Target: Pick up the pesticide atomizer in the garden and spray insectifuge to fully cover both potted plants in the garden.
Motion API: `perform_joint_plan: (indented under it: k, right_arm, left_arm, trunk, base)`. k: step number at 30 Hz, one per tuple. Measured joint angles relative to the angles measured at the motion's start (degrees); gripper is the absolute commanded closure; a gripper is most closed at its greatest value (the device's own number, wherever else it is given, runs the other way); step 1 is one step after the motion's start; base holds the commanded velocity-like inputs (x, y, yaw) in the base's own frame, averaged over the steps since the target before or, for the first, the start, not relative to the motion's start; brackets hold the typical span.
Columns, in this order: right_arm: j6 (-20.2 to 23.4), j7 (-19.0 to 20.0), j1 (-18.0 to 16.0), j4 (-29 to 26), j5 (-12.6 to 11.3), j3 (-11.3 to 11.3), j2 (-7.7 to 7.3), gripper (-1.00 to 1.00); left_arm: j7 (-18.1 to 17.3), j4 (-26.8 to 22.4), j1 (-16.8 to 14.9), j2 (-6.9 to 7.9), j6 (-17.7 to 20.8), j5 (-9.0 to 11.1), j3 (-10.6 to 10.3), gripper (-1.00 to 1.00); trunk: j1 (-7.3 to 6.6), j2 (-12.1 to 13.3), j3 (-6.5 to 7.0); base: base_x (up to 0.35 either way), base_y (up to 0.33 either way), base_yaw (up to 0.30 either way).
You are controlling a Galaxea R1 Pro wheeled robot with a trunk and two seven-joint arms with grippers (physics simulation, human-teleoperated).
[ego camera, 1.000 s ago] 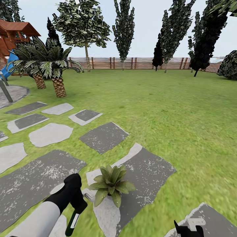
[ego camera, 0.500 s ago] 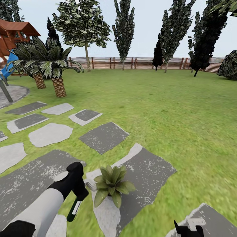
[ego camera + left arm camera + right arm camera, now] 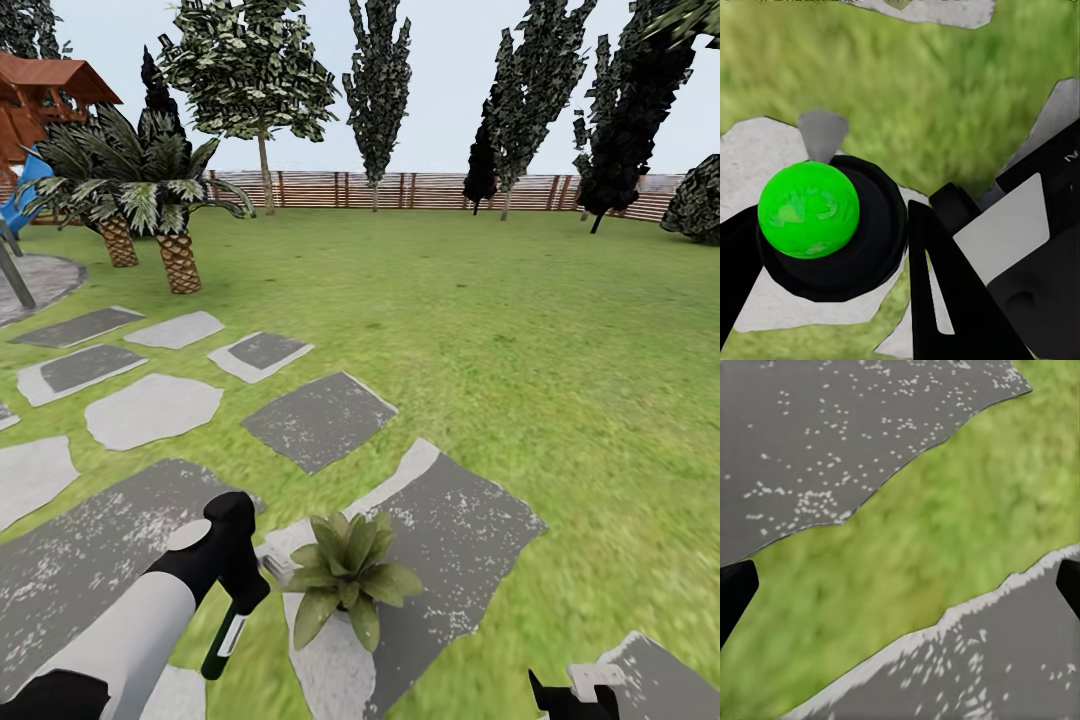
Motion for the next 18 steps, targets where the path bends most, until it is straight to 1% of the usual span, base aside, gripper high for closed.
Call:
perform_joint_plan:
  k: [6, 8, 15, 18]
  right_arm:
    - [0.0, 0.0, 0.0, 0.0, 0.0, 0.0, 0.0, -1.0]
    - [0.0, 0.0, 0.0, 0.0, 0.0, 0.0, 0.0, -1.0]
    - [0.0, 0.0, 0.0, 0.0, 0.0, 0.0, 0.0, -1.0]
    - [0.0, 0.0, 0.0, 0.0, 0.0, 0.0, 0.0, -1.0]
  left_arm:
    - [0.0, 0.2, 0.3, 0.04, -0.2, 0.1, 0.1, 1.0]
    - [0.0, 0.2, 0.4, 0.06, -0.2, 0.1, 0.1, 1.0]
    - [0.0, 0.3, 0.8, 0.14, -0.5, -0.1, 0.1, 1.0]
    - [0.1, 0.3, 0.9, 0.61, -0.8, -0.2, 0.0, 1.0]
  trunk:
    - [-0.03, 0.0, 0.0]
    - [-0.02, 0.0, 0.0]
    - [0.01, 0.0, 0.0]
    - [0.01, 0.0, 0.0]
  base:
    - [0.269, 0.089, 0.0]
    - [0.173, 0.071, 0.0]
    - [0.029, 0.012, 0.0]
    - [0.002, 0.001, 0.0]
